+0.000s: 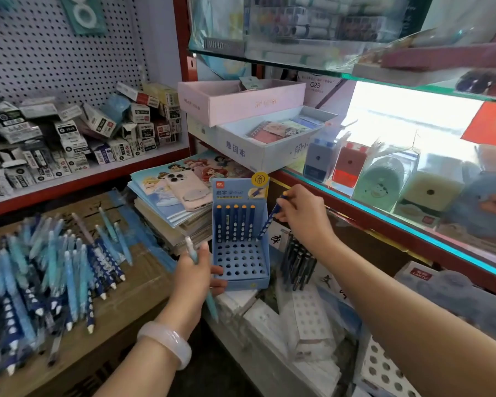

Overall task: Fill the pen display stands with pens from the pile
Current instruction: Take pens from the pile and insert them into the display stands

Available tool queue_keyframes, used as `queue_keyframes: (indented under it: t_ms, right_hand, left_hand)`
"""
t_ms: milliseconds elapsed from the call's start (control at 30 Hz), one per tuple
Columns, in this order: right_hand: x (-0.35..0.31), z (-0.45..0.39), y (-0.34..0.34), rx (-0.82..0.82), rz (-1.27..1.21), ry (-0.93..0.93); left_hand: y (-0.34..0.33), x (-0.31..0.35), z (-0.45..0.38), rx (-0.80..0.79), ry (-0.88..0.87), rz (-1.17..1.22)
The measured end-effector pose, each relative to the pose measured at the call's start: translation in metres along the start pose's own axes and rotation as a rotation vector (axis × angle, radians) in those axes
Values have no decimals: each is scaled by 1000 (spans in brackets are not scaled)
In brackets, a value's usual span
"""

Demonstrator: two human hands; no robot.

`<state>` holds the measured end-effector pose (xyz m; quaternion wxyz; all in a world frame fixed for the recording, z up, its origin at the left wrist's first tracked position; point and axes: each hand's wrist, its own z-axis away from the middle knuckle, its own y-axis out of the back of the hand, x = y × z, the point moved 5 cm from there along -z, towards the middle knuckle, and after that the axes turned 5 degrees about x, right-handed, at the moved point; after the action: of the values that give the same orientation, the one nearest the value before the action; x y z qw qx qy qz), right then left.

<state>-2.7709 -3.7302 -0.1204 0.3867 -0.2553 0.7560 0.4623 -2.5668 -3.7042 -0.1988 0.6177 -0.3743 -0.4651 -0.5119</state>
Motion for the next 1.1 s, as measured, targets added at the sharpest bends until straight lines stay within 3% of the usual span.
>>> queue_keyframes:
  t_ms: [300, 633, 933, 1100]
  right_hand:
    - [20, -22, -40, -107, 290, 32]
    - [22, -33, -48, -99, 266, 37]
    - [28, -34, -58, -130, 475, 66]
    - [35, -42, -63, -158, 519, -24]
  left_hand:
    - [-18, -1, -8, -12, -22, -29]
    - [-29, -5, -16, -28, -32, -30]
    - [-25, -3, -16, -47, -71, -100]
    - [-23, -4, -16, -54, -67, -121]
